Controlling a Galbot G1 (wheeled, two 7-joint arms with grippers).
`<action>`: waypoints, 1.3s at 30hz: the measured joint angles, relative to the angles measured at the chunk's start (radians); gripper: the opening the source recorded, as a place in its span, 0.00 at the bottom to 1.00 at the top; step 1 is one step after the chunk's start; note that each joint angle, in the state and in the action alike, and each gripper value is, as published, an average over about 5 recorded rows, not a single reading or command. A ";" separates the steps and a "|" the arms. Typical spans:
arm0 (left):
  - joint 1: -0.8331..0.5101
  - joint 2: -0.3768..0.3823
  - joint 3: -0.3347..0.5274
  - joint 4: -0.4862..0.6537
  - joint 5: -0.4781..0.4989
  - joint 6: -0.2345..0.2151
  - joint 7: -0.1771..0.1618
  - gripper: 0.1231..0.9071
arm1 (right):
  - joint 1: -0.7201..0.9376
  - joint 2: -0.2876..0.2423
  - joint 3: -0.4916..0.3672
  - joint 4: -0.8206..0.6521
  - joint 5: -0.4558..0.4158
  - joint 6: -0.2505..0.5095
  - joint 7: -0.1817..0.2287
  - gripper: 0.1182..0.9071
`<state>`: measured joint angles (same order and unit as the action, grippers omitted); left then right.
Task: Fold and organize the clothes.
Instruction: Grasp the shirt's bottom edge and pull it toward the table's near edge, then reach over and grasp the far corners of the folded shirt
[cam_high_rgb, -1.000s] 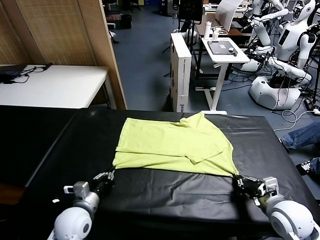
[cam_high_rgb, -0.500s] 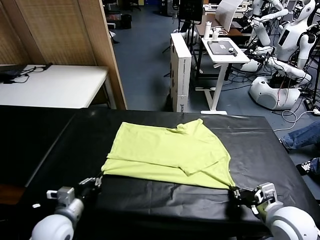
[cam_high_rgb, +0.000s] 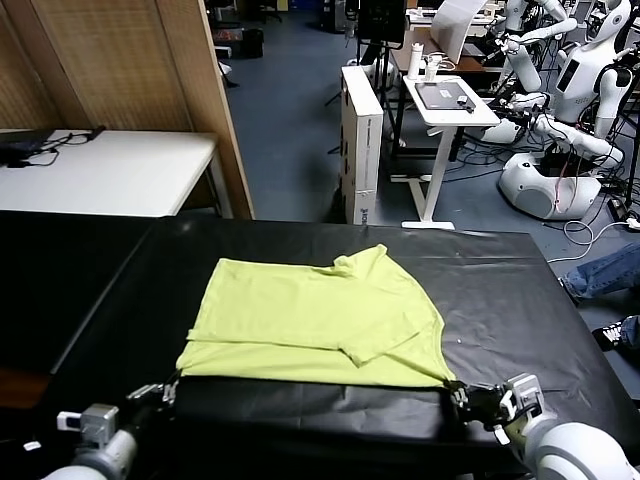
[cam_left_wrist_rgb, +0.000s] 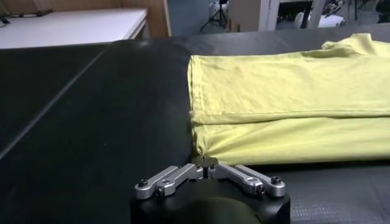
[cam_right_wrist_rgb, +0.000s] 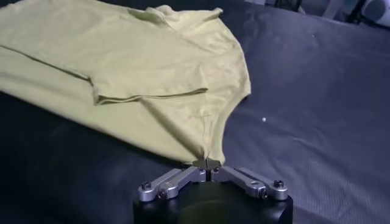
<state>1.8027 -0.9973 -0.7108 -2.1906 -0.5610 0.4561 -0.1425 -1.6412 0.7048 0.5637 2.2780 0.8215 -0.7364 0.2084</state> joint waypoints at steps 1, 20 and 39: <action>0.001 0.000 -0.001 -0.003 0.000 0.002 -0.001 0.03 | -0.002 0.000 0.000 0.003 0.001 0.000 0.000 0.44; -0.008 -0.019 -0.059 -0.065 -0.029 0.086 0.009 1.00 | 0.095 0.013 0.032 0.044 0.080 0.000 -0.013 1.00; -0.585 -0.014 0.132 0.249 -0.173 0.116 0.005 1.00 | 0.816 0.130 -0.364 -0.513 0.090 0.000 -0.105 1.00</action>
<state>1.2174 -1.0115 -0.5791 -1.9413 -0.7345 0.5722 -0.1377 -0.8248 0.8352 0.1996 1.7652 0.9117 -0.7364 0.1030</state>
